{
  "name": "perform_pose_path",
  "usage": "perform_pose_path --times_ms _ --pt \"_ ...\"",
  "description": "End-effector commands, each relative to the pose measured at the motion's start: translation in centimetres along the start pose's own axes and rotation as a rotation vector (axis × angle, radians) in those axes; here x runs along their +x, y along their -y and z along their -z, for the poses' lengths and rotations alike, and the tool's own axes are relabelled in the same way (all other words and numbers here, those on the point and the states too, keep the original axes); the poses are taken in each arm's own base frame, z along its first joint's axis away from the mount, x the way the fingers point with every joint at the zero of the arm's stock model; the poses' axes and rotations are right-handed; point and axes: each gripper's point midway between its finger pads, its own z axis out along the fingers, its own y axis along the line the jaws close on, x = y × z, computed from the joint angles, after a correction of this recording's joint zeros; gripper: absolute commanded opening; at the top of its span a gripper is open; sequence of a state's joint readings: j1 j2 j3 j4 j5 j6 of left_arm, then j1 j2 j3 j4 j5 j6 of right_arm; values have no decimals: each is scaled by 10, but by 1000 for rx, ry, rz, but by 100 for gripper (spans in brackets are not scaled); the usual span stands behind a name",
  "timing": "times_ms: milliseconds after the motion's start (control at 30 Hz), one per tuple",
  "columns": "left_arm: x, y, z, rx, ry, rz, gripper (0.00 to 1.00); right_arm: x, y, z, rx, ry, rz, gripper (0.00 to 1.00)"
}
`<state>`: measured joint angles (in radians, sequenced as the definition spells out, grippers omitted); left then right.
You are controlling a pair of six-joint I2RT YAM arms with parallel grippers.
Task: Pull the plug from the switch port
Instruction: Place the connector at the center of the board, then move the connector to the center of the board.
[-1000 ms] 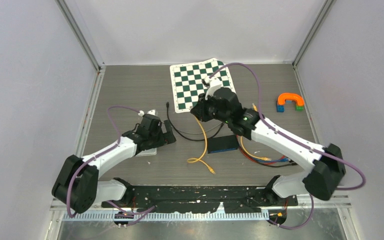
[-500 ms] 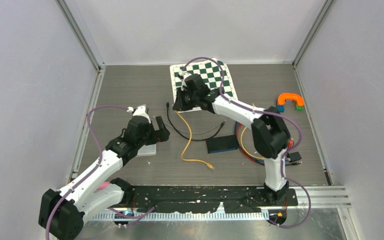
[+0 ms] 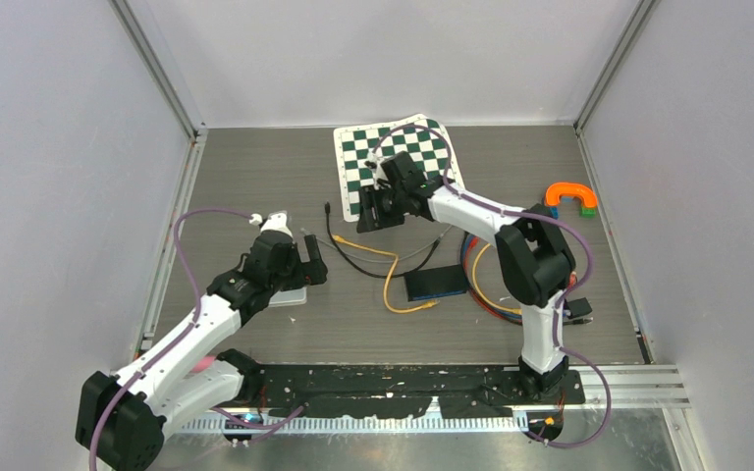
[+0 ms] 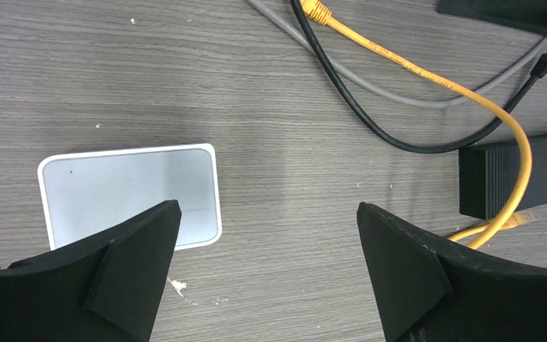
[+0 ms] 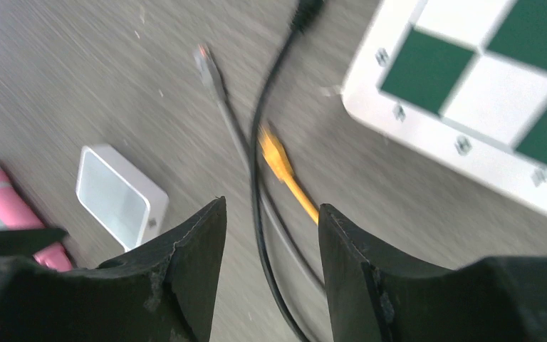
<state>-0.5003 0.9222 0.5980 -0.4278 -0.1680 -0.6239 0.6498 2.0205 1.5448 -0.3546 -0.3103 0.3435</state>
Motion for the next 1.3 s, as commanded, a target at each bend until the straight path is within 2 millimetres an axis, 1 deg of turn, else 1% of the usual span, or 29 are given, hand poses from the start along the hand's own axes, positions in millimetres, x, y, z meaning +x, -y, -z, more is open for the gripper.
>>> perform_pose_path --times_ms 0,67,100,133,200,233,267,300,333,400,500,600,633,667,700,733,767,833,967,1000,1033,1067,1100,1133,1167,1200,1233,1267 --pt "-11 2 1 -9 19 -34 99 8 7 29 36 38 68 57" --pt "-11 2 0 -12 12 -40 100 22 13 30 48 18 73 57" --pt "-10 2 -1 -15 8 -43 100 30 14 28 36 -1 74 57" --pt "-9 1 -1 -17 4 -44 100 34 13 27 23 -10 73 57" --pt "-8 2 -2 -16 0 -44 100 48 13 16 -9 -56 60 57" --pt "-7 1 -3 -19 -6 -46 100 52 10 14 -33 -71 51 57" --pt "-6 1 -3 -21 -10 -47 99 58 11 8 -38 -90 41 57" --pt "-7 1 -3 -21 -11 -48 100 59 10 5 -46 -93 22 57" --pt "-7 1 -2 -23 -12 -48 100 66 12 -1 -44 -110 11 57" --pt "-7 1 -2 -23 -9 -47 100 71 11 -8 -50 -123 -2 58" --pt "-7 0 -1 -27 -9 -46 100 80 6 -14 -52 -147 -12 57" --pt "-8 -1 0 -33 -7 -48 100 94 1 -21 -47 -178 -25 58" --pt "-8 -2 -1 -36 -7 -50 100 96 0 -22 -42 -176 -46 58" --pt "-8 -2 -1 -39 -10 -51 100 103 -3 -23 -43 -184 -52 58" --pt "-8 -2 -1 -42 -12 -53 100 101 -8 -25 -55 -168 -77 57" --pt "-7 -3 -1 -45 -17 -55 100 108 -13 -26 -57 -174 -108 57" --pt "-8 -2 -2 -46 -19 -55 100 107 -17 -28 -66 -158 -116 57" --pt "-7 -3 -2 -52 -25 -57 100 112 -28 -30 -69 -153 -141 57" --pt "-10 -5 0 -62 -11 -48 100 105 -47 -31 -105 -98 -188 57" --pt "-11 -5 1 -64 -5 -45 100 100 -50 -30 -114 -82 -191 57" --pt "-12 -6 2 -67 0 -42 100 91 -55 -25 -125 -58 -181 57" --pt "-13 -6 3 -69 6 -39 99 87 -53 -22 -114 -49 -162 57" --pt "-14 -6 4 -70 14 -36 99 76 -56 -15 -118 -22 -147 58" --pt "-15 -8 5 -73 22 -33 100 69 -55 -9 -106 -7 -113 58" --pt "-16 -9 6 -73 35 -29 100 53 -59 3 -109 32 -89 58" --pt "-17 -9 7 -70 53 -23 100 48 -54 10 -81 44 -54 59" --pt "-19 -10 7 -70 71 -18 100 32 -52 24 -60 95 -16 59" --pt "-22 -11 8 -66 95 -12 100 28 -48 32 -38 108 -2 60"
